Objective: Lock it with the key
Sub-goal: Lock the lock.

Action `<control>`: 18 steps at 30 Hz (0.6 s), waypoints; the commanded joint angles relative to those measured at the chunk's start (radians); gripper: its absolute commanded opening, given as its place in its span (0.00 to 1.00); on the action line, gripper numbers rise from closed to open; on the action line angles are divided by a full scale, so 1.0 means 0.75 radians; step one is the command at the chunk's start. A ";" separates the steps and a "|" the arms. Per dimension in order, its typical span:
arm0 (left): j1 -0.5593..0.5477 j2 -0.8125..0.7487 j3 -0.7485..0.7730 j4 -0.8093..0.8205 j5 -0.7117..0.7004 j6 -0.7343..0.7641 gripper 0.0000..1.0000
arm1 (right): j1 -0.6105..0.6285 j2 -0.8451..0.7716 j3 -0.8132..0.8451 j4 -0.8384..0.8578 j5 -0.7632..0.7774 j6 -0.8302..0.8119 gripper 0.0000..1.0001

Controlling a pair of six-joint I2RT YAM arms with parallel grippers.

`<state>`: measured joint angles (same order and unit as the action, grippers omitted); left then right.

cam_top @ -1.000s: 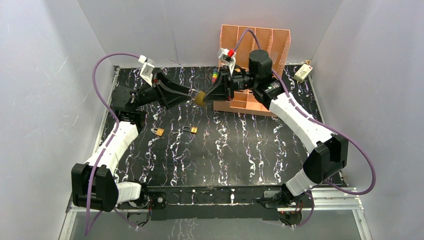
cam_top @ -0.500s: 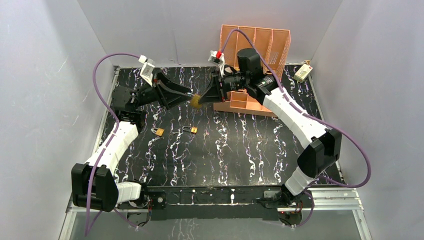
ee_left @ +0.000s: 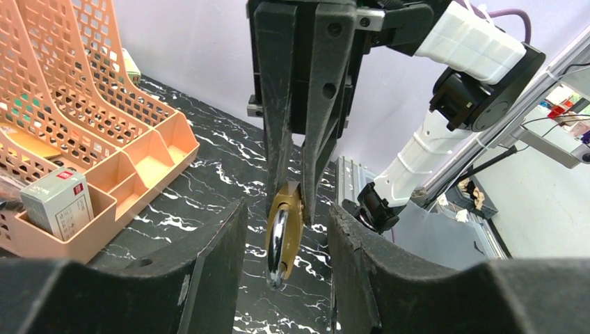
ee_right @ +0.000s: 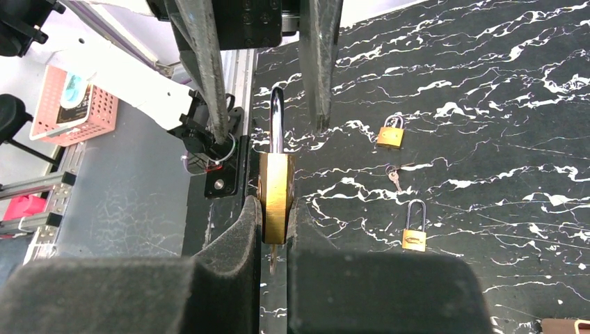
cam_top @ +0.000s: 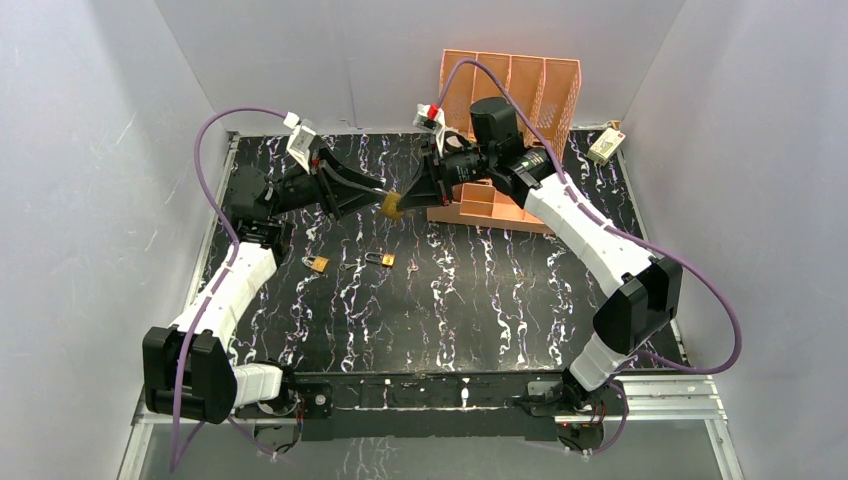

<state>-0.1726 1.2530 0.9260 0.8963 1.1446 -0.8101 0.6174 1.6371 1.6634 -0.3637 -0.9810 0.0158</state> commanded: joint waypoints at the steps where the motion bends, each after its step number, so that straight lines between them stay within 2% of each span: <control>1: -0.001 -0.062 0.063 -0.140 0.007 0.122 0.44 | 0.002 -0.024 0.099 0.024 -0.018 -0.019 0.00; 8: -0.001 -0.073 0.075 -0.217 0.001 0.180 0.42 | 0.003 -0.004 0.111 0.019 -0.037 -0.019 0.00; 11: -0.001 -0.078 0.078 -0.217 0.004 0.186 0.38 | 0.005 0.001 0.114 0.018 -0.038 -0.019 0.00; 13: 0.000 -0.079 0.078 -0.217 0.010 0.188 0.27 | 0.004 0.003 0.115 0.010 -0.036 -0.019 0.00; 15: -0.002 -0.078 0.080 -0.217 0.028 0.188 0.06 | 0.004 0.004 0.117 0.003 -0.036 -0.019 0.00; 16: -0.003 -0.076 0.080 -0.216 0.040 0.189 0.00 | 0.005 0.004 0.117 0.001 -0.035 -0.019 0.00; 18: -0.006 -0.075 0.079 -0.211 0.058 0.186 0.00 | 0.004 0.004 0.120 0.000 -0.033 -0.019 0.00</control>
<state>-0.1726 1.2289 0.9470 0.7265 1.1645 -0.6769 0.6174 1.6444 1.6806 -0.4015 -0.9913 0.0097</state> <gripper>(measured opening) 0.037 0.121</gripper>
